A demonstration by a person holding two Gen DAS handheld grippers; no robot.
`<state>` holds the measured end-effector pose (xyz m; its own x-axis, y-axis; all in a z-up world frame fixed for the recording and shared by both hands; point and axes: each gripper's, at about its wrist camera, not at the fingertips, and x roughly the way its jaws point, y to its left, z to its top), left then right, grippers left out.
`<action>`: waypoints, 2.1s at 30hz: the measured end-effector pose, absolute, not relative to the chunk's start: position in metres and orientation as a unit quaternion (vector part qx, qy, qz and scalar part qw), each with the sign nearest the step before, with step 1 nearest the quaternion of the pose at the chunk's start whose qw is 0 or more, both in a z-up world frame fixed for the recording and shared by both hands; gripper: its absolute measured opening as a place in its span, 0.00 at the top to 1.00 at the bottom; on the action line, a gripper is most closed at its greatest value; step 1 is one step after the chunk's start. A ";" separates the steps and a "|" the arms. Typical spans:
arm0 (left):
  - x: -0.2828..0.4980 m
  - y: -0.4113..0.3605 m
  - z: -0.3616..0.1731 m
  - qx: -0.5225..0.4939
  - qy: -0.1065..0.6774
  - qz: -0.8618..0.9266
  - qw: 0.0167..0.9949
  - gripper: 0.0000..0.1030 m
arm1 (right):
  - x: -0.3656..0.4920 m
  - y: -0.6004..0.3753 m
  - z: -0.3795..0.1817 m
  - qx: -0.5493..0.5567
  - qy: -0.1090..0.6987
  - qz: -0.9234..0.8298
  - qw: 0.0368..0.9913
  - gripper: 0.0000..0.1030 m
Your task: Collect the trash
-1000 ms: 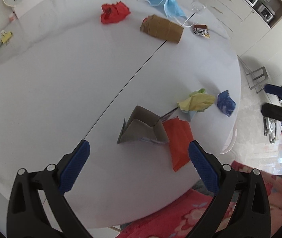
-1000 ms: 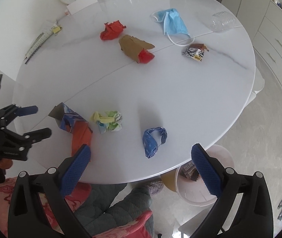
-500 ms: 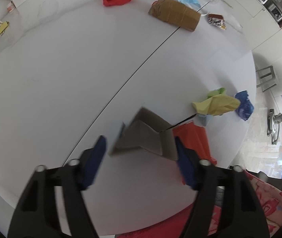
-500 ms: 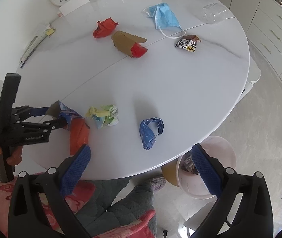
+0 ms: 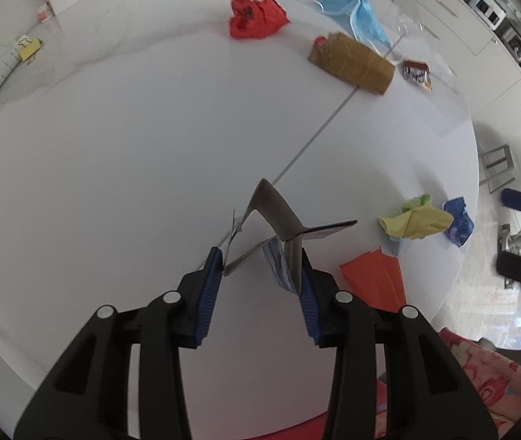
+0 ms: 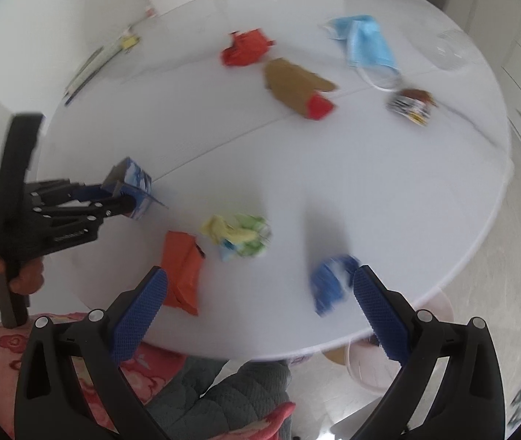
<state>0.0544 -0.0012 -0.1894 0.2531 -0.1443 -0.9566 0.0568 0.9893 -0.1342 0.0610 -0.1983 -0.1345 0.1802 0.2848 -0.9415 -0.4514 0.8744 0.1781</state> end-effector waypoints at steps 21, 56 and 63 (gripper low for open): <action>0.057 0.019 -0.178 -0.035 0.600 -0.077 0.796 0.62 | 0.091 -0.160 -0.194 -0.086 0.647 0.229 0.723 0.47; 0.065 0.018 -0.182 -0.039 0.601 -0.078 0.795 0.62 | 0.097 -0.165 -0.182 -0.095 0.615 0.275 0.733 0.85; 0.065 0.016 -0.183 -0.035 0.603 -0.080 0.793 0.61 | 0.096 -0.168 -0.188 -0.093 0.625 0.251 0.733 0.54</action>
